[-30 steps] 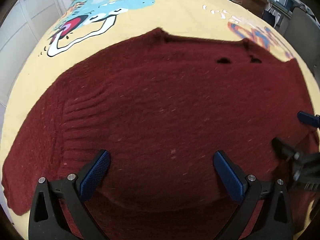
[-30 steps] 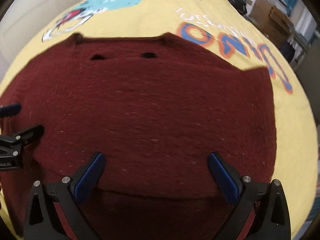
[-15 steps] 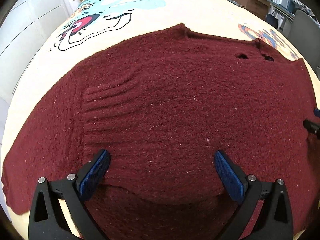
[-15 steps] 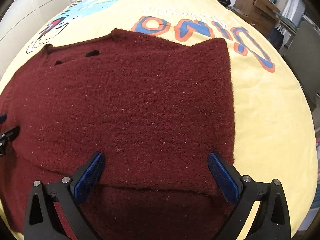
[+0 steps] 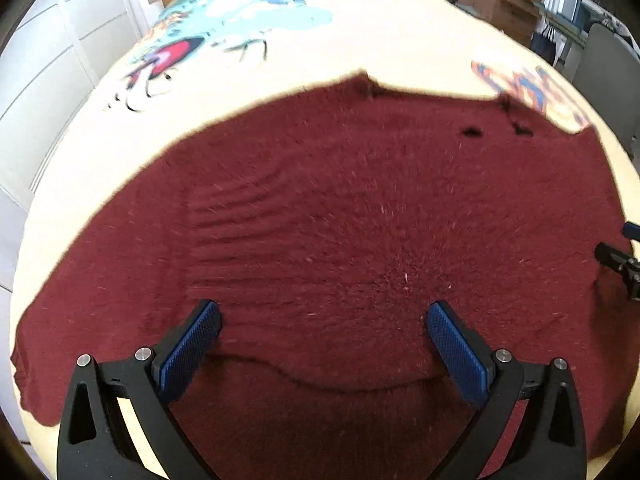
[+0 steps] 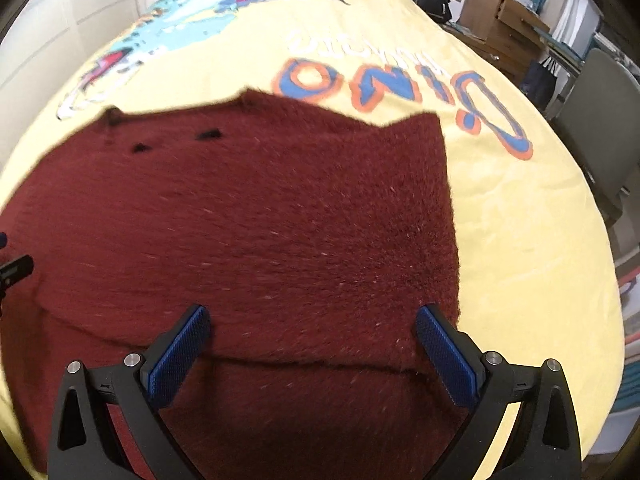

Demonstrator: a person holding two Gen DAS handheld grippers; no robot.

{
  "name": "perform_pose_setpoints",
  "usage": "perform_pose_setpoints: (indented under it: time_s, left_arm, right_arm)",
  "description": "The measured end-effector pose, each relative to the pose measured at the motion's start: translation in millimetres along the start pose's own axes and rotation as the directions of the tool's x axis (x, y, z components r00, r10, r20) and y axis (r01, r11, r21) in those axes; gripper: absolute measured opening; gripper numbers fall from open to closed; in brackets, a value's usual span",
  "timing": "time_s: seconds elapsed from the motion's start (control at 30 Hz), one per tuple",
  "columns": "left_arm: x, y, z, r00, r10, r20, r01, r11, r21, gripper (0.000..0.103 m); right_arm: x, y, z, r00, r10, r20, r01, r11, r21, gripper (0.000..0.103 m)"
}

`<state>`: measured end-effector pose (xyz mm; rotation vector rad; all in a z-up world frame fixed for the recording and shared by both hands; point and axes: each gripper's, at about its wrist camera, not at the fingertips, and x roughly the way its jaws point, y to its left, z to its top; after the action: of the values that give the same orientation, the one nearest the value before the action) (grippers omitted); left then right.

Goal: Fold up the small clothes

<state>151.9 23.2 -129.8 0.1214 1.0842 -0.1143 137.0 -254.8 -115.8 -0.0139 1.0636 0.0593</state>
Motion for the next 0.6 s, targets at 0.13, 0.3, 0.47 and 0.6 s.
perform_pose_setpoints:
  time_s: [0.13,0.3,0.47,0.6]
  left_arm:
    - [-39,23,-4,0.997,0.011,0.071,-0.008,0.999,-0.048,0.102]
    - [-72,81,-27,0.996,0.051,0.078,-0.036,0.983,-0.179,0.102]
    - [-83,159,-63,0.989,0.146,-0.009,-0.140,0.921,-0.364,0.102]
    - [-94,224,-99,0.978,0.196,-0.068,-0.203,0.832,-0.516,0.102]
  right_arm:
    - [-35,4,1,0.998,0.008,0.067,-0.008,1.000,0.003,0.103]
    - [-62,18,-4,0.994,-0.017,0.104,0.019,1.000,-0.019,0.103]
    - [-71,28,-14,0.994,-0.046,0.100,0.049,0.998,-0.036,0.103]
    - [-71,28,-23,0.996,-0.037,0.077,0.040,0.999,-0.035,0.103]
